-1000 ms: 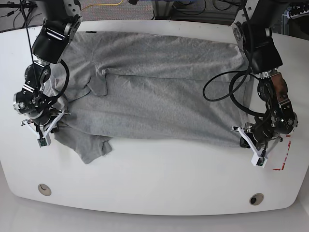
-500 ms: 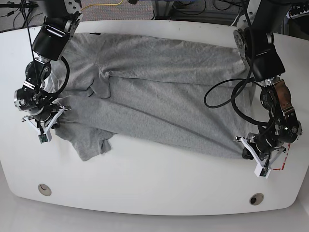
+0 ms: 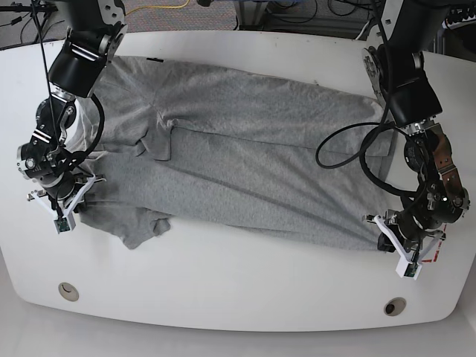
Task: Fold the T-shirt properly
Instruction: 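Drag the held hem with both grippers to fold the shirt over, then open the left gripper and regrasp the shirt edge beside it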
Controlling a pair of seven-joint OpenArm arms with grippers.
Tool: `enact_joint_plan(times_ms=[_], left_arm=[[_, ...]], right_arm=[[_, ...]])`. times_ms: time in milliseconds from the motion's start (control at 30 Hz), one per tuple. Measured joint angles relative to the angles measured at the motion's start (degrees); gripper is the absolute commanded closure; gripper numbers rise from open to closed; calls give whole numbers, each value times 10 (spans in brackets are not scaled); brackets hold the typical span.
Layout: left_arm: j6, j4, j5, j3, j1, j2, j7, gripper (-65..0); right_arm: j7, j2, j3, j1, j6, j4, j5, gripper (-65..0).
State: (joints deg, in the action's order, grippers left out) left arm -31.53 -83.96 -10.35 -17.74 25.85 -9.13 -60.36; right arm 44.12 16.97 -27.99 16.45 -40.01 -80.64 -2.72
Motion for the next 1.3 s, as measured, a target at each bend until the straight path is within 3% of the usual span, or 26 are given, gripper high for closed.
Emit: enact_joint_plan(times_ms=[233,500,767,1300], left_arm=[[0,-25,-2,-1,-9,0,-4,-43],[-2,-30,0,-2,-31,-18,-11,-43],[-53,-41,-1,-1,-57,-43,-3,-43],[-63,-87,0,-1,-116,-55,-35,-68]], right_arm=[[66,2,1,-22,-1,-57,1,-5],[87,1,-1,-71,-1,-127,2,-5],[131,0,-3,-119,-2,-192,0,-6],[135,-46,-3,-181,-1,-235,0,-6]])
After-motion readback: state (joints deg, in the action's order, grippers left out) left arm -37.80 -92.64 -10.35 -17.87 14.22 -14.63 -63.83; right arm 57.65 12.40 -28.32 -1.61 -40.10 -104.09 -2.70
